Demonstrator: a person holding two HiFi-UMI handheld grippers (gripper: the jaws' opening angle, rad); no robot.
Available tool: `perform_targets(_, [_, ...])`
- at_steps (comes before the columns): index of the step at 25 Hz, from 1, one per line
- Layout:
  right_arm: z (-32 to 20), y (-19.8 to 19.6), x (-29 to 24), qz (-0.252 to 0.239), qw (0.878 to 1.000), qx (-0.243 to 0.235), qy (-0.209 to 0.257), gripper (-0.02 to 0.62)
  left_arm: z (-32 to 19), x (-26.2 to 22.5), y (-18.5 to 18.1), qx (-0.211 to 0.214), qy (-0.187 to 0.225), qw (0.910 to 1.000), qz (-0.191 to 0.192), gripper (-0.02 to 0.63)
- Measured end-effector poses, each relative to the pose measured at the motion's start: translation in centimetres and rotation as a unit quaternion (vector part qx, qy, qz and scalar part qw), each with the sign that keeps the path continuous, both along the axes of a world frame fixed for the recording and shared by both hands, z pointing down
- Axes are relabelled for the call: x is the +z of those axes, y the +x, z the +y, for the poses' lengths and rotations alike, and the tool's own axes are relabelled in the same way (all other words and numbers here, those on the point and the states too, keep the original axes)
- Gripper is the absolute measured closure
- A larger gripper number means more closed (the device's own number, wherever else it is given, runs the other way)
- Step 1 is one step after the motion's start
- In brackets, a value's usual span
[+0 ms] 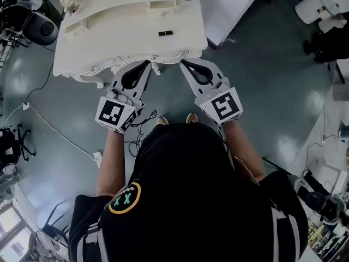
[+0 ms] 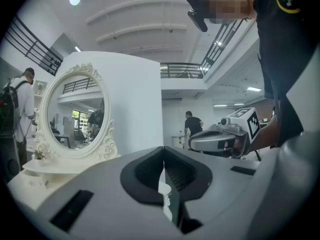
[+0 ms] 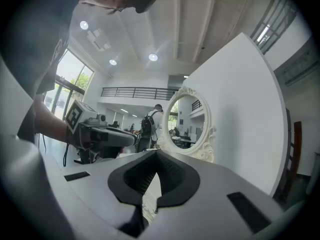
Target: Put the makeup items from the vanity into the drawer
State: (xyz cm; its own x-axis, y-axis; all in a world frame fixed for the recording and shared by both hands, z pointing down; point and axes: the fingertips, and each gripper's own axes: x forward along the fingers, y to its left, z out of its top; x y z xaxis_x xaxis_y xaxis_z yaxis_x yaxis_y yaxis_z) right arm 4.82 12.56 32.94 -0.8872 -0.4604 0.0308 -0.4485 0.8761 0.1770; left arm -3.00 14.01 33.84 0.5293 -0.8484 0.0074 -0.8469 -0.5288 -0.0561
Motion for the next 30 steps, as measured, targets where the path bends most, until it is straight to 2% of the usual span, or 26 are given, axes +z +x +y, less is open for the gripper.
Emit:
perform_targets(20, [-2.7, -0.9, 1.5, 0.001, 1.0, 0.005, -0.025, 0.572, -2.4, 0.7, -1.1, -0.003, -0.004, 1.0, 0.001, 0.583])
perform_targets(24, [-2.9, -0.9, 1.4, -0.003, 1.0, 0.002, -0.03, 0.509, -2.5, 0.7, -1.2, -0.006, -0.005, 1.0, 0.003, 0.583])
perform_targets(28, [-2.8, -1.2, 1.3, -0.007, 0.999, -0.009, -0.037, 0.334, -2.6, 0.8, -1.2, 0.0, -0.007, 1.0, 0.003, 0.583])
perform_targets(30, [-2.8, -1.4, 1.6, -0.007, 0.999, -0.013, -0.045, 0.21, -2.6, 0.8, -1.3, -0.005, -0.006, 1.0, 0.004, 0.583])
